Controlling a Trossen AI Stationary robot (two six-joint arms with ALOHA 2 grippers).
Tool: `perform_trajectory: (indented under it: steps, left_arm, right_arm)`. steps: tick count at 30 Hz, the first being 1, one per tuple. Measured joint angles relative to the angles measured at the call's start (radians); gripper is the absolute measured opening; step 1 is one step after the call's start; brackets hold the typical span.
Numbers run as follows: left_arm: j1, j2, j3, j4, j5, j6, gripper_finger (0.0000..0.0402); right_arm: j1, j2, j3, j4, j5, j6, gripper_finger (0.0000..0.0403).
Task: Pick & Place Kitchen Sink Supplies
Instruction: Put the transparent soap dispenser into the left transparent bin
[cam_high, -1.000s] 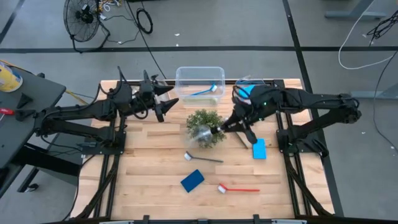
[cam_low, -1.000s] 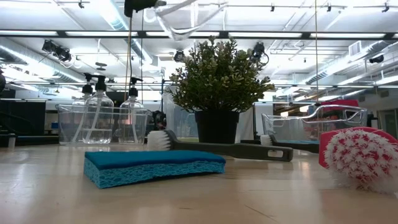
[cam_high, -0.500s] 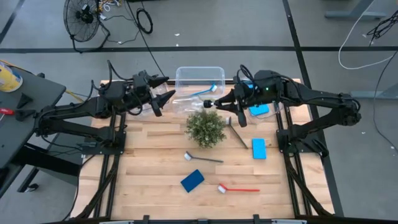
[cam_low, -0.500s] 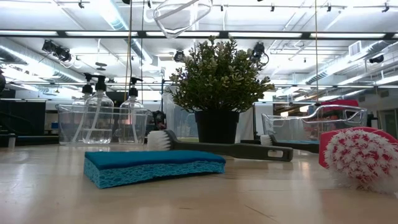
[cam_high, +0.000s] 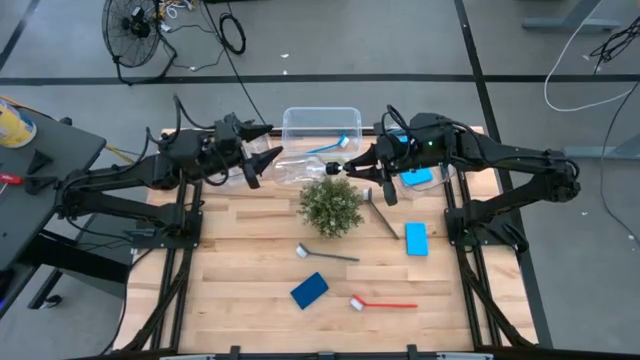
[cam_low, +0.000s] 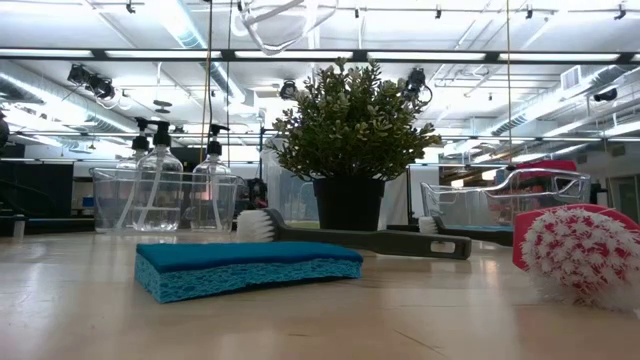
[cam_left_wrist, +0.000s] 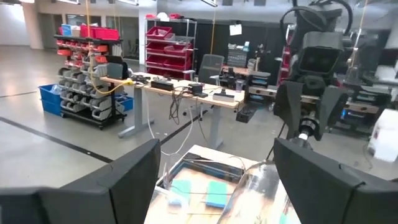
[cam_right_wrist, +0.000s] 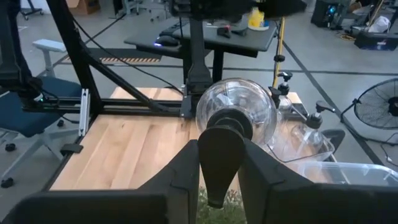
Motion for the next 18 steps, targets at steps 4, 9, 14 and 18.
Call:
perform_trajectory:
  steps: [4,9,14,18]
  left_arm:
    - [-0.001,0.052,0.103,-0.106,0.011,0.046,0.0314]
    - [-0.001,0.151,0.296,-0.377,0.013,0.070,0.0314]
    - [-0.001,0.248,0.438,-0.532,0.018,0.070,0.0314]
    - [0.000,0.286,0.494,-0.558,0.018,0.098,0.0314]
  right_arm:
    - [-0.008,0.009,0.000,0.002,0.005,-0.002,0.0077]
    - [-0.023,0.020,0.000,0.007,0.019,-0.003,0.0077]
    - [-0.043,0.026,0.000,0.034,0.044,0.033,0.0077]
    - [-0.055,0.027,0.022,0.039,0.053,0.055,0.0077]
